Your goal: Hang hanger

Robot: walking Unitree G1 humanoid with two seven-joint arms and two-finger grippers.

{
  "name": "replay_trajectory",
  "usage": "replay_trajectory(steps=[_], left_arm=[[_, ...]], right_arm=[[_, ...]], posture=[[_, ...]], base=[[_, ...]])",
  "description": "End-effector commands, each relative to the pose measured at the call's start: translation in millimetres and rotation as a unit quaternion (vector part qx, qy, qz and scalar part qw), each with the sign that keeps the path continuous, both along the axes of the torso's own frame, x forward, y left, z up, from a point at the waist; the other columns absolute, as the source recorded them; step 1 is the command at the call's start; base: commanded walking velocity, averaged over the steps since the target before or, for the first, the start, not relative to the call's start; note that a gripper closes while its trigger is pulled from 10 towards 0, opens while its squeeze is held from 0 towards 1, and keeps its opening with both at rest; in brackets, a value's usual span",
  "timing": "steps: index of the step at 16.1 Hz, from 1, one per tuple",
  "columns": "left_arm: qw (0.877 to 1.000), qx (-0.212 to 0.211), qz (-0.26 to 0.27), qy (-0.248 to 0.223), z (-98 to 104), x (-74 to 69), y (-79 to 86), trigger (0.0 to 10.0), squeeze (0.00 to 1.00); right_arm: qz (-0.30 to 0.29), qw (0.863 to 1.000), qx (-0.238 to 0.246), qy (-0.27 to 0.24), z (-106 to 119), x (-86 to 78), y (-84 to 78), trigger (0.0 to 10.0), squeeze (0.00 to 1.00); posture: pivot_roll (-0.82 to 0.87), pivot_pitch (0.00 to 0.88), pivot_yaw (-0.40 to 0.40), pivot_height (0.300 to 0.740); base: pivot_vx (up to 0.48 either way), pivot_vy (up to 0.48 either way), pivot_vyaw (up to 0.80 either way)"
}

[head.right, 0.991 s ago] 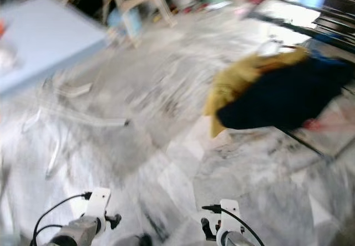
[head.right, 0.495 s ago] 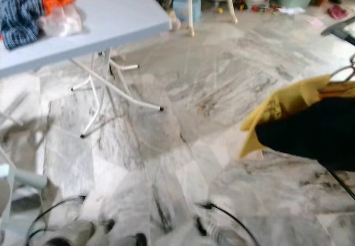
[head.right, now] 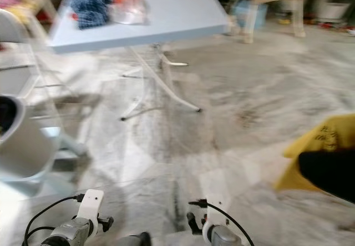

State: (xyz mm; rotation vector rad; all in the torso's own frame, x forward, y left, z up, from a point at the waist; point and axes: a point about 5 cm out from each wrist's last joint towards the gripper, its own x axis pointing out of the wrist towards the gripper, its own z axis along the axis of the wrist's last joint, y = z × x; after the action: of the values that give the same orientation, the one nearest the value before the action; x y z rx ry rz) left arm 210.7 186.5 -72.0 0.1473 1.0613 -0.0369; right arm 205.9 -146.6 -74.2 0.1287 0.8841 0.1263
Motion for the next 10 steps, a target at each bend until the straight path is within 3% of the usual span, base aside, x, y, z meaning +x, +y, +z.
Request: replay_trajectory(steps=[1,10], left_arm=[[1.0,-0.009,-0.002,0.006,-2.1,-2.5,-5.6,10.0,0.0],[1.0,-0.005,-0.006,0.011,-2.7,-3.5,-6.4,10.0,0.0]], right_arm=[[-0.009,1.0,-0.009,0.026,-7.6,-14.1,-8.9,10.0,0.0],[0.002,1.0,-0.011,0.027,-8.1,-15.5,-9.8,10.0,0.0]], posture=[[-0.13,0.15,0.045,0.74],[-0.13,0.162,0.047,0.74]], base=[[0.0,0.0,0.0],[0.0,0.429,0.0]])
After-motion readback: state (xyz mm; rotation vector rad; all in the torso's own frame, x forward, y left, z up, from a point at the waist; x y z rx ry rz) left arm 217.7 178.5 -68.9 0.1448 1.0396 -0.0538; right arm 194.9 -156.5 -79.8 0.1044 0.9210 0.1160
